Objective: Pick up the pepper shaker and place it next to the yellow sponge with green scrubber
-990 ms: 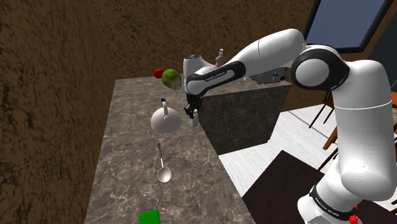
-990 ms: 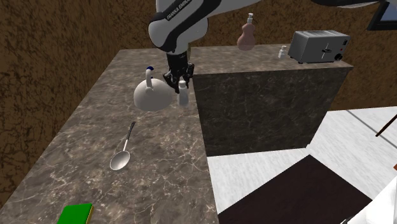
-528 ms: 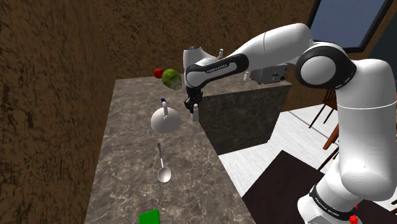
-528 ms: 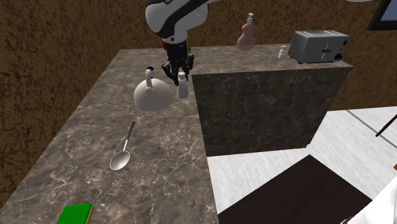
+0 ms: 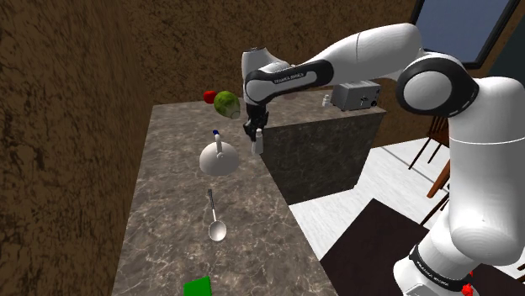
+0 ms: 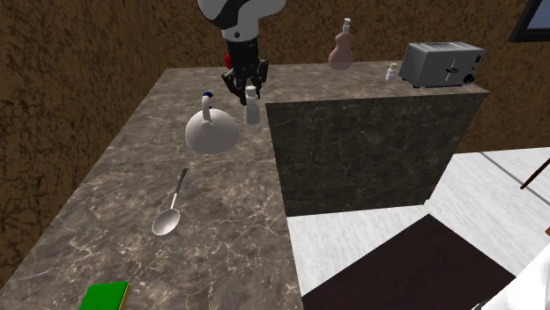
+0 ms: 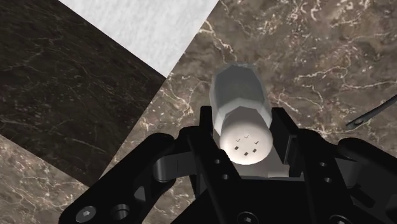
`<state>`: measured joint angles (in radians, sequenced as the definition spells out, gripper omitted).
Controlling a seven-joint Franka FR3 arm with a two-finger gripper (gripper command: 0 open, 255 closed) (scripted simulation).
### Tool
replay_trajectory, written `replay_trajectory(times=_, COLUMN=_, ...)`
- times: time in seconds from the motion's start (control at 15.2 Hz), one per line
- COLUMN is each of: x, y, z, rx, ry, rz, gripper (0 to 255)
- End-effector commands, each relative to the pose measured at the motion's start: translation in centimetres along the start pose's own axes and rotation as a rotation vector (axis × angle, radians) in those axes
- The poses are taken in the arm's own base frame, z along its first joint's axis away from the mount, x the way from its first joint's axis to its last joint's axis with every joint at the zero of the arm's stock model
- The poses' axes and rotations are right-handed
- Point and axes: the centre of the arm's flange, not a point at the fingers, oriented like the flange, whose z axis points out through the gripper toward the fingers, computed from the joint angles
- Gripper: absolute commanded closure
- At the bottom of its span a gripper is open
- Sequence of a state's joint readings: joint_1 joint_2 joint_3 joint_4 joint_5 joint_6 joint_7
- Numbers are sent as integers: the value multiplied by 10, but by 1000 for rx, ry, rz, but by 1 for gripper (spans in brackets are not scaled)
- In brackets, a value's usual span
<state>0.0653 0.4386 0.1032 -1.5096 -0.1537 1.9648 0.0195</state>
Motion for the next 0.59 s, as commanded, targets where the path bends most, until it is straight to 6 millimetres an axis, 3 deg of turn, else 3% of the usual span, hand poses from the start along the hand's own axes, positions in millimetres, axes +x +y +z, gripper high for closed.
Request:
replay_trajectory(times=0.0, x=-1, y=2, z=-10, rx=0, ry=-1, rz=0, gripper=255)
replay_trajectory(times=0.26, x=-1, y=3, z=-27, rx=0, ry=-1, rz=0, gripper=255)
replay_trajectory(times=0.53, x=-30, y=-40, z=-32, rx=0, ry=-1, rz=0, gripper=255)
